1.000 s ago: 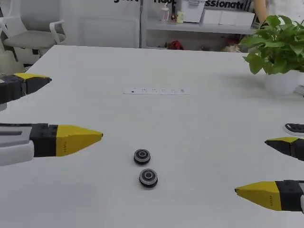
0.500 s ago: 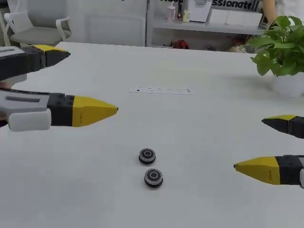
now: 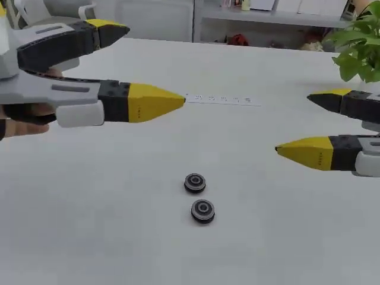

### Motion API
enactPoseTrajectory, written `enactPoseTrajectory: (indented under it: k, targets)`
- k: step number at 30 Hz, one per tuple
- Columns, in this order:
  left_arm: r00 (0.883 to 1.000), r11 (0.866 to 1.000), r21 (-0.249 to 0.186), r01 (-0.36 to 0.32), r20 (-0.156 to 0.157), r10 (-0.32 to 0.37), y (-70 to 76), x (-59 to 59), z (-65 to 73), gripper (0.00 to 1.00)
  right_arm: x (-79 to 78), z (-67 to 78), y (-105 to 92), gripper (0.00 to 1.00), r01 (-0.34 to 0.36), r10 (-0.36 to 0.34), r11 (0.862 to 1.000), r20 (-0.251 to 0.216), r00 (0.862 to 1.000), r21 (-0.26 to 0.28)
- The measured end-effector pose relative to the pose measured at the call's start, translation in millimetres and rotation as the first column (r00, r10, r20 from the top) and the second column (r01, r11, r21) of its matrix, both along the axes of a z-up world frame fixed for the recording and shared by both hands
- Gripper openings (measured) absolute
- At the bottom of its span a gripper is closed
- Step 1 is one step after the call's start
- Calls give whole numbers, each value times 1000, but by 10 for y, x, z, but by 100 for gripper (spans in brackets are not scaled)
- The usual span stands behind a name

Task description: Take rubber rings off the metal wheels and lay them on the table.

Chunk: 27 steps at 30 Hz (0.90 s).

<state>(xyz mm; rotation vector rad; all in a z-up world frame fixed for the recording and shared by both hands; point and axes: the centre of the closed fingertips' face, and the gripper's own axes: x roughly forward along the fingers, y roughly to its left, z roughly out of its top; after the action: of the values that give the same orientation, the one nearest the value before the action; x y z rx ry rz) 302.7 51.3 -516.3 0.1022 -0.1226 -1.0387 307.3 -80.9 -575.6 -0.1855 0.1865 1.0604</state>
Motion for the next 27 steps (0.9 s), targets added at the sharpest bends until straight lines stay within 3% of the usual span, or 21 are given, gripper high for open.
enactPoseTrajectory:
  k: [5, 10, 13, 17, 27]
  targets:
    - [1000, 999, 42, 31, 0, -31, -129, 74, -166, 88, 104, -50, 212, 77, -60, 60, 998, -3, 998, 31]
    - [995, 994, 70, 81, -55, -78, -300, 120, -513, 88, 215, -162, 333, 73, -75, 76, 995, -12, 997, 59]
    - [993, 992, 86, 91, -83, -84, -361, 150, -697, 87, 265, -251, 359, 71, -75, 78, 994, -31, 996, 86]
    - [988, 990, 97, 105, -123, -93, -411, 184, -906, 84, 295, -448, 387, 70, -72, 78, 994, -74, 994, 78]
    - [982, 983, 142, 116, -167, -91, -534, 231, -1334, 74, 315, -797, 368, 63, -57, 66, 996, -126, 990, 76]
